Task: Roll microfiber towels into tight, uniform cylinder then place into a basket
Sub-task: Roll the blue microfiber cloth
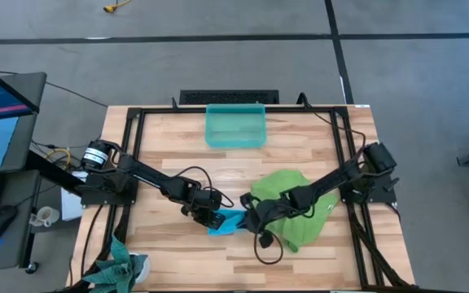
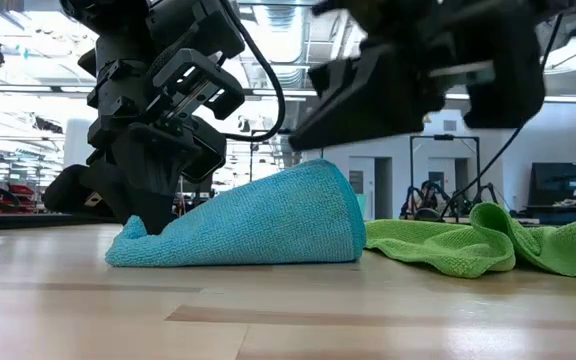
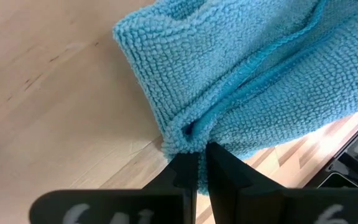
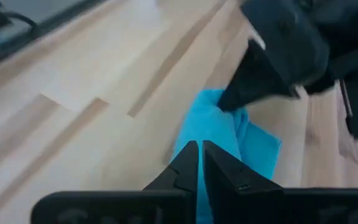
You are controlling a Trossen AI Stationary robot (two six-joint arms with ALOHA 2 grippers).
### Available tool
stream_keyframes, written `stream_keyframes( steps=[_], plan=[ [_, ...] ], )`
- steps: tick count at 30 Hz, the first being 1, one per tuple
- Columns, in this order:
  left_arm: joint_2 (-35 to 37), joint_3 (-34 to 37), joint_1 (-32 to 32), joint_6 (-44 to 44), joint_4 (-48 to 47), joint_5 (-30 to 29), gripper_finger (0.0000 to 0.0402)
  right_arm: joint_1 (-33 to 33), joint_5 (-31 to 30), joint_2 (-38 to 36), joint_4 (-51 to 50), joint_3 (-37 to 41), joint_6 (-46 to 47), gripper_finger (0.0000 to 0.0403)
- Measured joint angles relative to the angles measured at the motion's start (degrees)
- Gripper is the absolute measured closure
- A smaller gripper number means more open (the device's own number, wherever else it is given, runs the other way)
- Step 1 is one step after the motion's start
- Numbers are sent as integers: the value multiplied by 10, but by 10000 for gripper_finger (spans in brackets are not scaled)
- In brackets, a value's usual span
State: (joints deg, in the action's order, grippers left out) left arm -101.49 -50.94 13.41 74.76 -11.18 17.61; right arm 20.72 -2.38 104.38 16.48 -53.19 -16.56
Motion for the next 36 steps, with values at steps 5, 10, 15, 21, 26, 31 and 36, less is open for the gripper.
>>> stream_keyframes(
  steps=[5, 10, 15, 21, 26, 31, 36],
  plan=[
    [0, 0, 0, 0, 1, 0, 391, -17, -65, 0, -31, 0, 33, 384],
    [0, 0, 0, -5, 4, 0, 391, -30, -67, 0, -85, 0, 71, 393],
    [-1, 0, 0, -10, 12, 2, 391, -23, -71, 0, -112, 0, 77, 384],
    [-1, 0, 0, -10, 15, 7, 391, -22, -118, -29, -94, -7, 60, 387],
    [-1, 0, 1, -10, 16, 10, 391, 1, -78, -45, -57, -11, 41, 387],
    [-1, 0, 1, -17, 16, 11, 391, 10, -52, -12, -57, -8, 41, 387],
    [-1, 0, 1, -20, 16, 12, 391, -9, -51, 26, -51, -9, 68, 389]
  ],
)
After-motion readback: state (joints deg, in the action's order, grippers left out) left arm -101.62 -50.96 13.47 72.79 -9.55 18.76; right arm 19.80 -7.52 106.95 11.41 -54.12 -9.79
